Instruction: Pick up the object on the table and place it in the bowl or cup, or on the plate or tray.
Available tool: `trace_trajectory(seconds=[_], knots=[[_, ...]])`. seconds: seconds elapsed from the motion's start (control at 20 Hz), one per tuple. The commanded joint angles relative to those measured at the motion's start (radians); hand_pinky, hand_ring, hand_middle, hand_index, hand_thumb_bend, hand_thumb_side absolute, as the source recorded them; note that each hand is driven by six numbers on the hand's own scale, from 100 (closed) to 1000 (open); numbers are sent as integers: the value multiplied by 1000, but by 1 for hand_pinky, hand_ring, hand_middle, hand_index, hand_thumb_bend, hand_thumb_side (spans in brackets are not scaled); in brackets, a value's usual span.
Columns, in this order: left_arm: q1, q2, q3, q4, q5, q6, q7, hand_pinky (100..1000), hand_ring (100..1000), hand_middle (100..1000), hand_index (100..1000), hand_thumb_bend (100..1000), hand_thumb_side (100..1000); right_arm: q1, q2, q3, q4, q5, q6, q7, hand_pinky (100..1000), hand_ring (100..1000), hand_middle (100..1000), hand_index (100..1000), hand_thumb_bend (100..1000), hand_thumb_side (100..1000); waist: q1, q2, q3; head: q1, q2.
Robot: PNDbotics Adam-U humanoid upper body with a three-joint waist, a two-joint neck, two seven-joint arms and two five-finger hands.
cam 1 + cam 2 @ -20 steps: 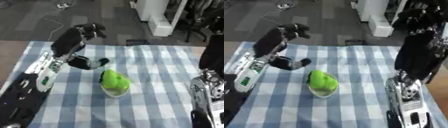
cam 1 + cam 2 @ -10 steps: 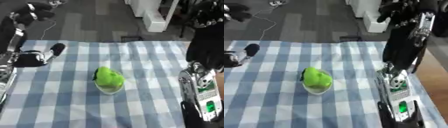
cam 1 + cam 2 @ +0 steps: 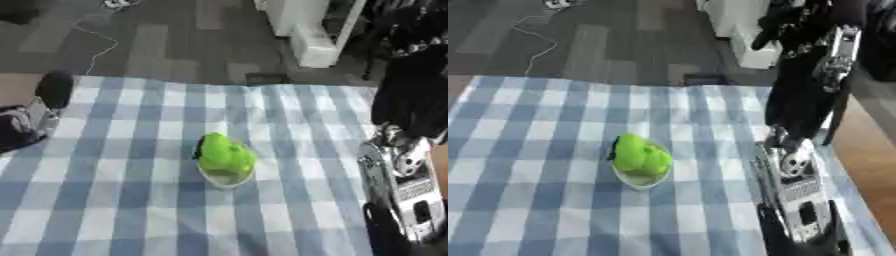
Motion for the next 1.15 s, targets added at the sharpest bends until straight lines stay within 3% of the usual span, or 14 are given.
trace_trajectory(seconds=[0.05,0.2,0.3,0.5,0.7,1.15], knots=[[-2,0,8,-19,13,21,-1,559,621,698,768,405,764,-16,-21,6,-1,-10,6,14,294,451,629,788,100,856,3,-19,5,19,-16],[-5,-6,-3,-20,30,29,-25,552,619,706,783,413,776,-16,-30,18,14,-14,29,53,288,460,654,808,100,833,0,-22,12,26,-21],[-6,-9,-16,-18,64,32,-66,525,604,710,803,411,787,-19,-36,27,24,-12,51,105,277,459,657,811,100,865,-2,-22,15,32,-22],[-8,-13,-28,-21,204,49,-170,503,589,703,806,405,785,-23,-43,38,28,6,75,213,265,458,653,798,100,875,-3,-23,17,35,-22],[-9,-10,-15,-22,280,49,-203,501,585,701,807,409,781,-24,-42,39,27,42,87,312,257,456,648,792,100,877,-2,-23,17,37,-23],[-5,-12,-13,-23,298,44,-206,504,586,702,808,415,778,-23,-36,31,18,56,98,339,258,457,650,796,100,880,1,-23,14,22,-33]])
